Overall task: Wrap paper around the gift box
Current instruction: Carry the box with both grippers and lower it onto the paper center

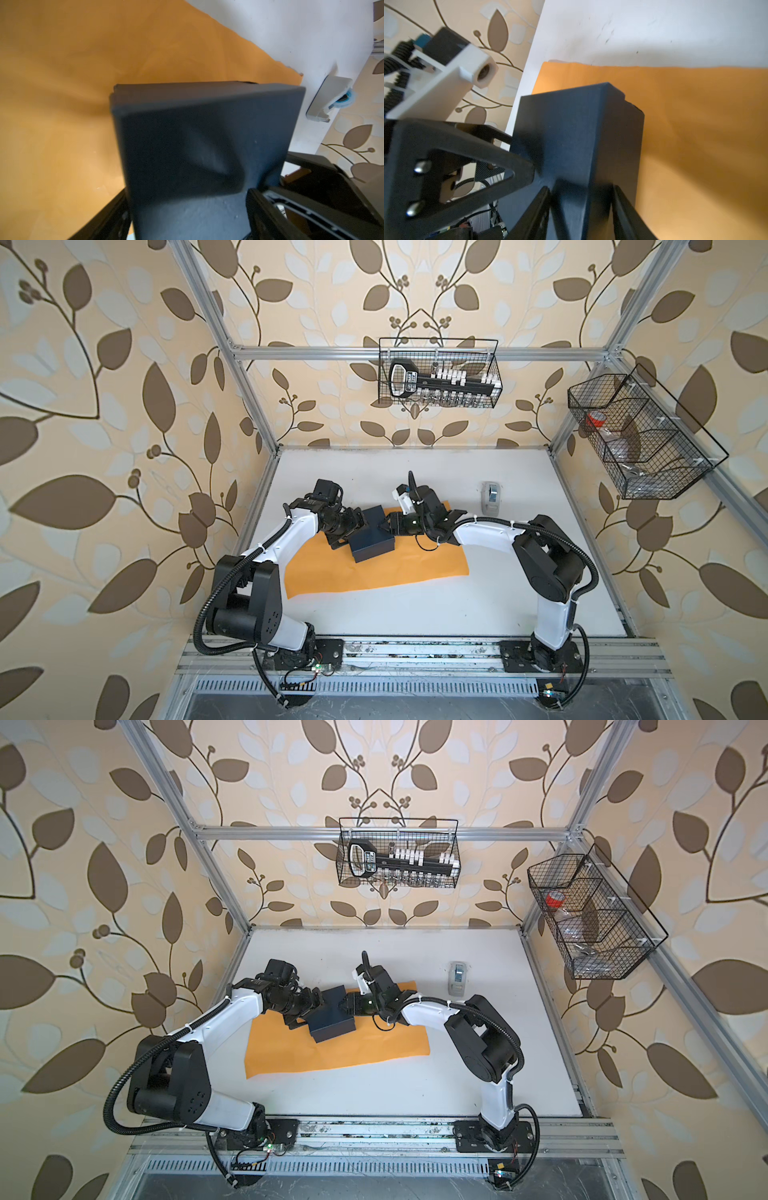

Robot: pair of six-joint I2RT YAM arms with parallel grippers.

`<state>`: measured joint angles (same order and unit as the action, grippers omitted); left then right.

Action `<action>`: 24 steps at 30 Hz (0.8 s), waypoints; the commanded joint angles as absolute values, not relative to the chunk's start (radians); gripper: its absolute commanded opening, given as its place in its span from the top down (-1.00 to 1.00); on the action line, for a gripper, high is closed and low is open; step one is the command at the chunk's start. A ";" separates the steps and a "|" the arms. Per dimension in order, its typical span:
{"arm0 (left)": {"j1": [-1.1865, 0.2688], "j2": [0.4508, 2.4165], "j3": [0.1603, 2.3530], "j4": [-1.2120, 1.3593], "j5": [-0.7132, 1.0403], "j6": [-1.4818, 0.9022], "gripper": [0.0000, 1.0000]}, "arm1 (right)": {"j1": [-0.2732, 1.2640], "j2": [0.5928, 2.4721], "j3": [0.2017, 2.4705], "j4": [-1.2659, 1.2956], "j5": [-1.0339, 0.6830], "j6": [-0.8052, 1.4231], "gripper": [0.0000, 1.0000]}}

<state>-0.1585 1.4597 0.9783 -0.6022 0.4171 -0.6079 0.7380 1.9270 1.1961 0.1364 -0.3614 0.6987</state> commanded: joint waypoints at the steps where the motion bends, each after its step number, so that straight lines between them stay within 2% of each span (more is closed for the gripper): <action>1: -0.181 1.430 0.985 -0.520 0.476 -0.603 -0.69 | 0.778 1.896 1.154 0.197 -0.391 0.706 0.04; 24: -0.198 1.382 0.916 -0.505 0.497 -0.643 -0.70 | 0.782 1.827 1.081 0.206 -0.361 0.711 0.03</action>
<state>-0.1753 1.4296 0.9180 -0.5343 0.4229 -0.6220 0.7601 1.8690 1.0863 0.1684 -0.3389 0.7063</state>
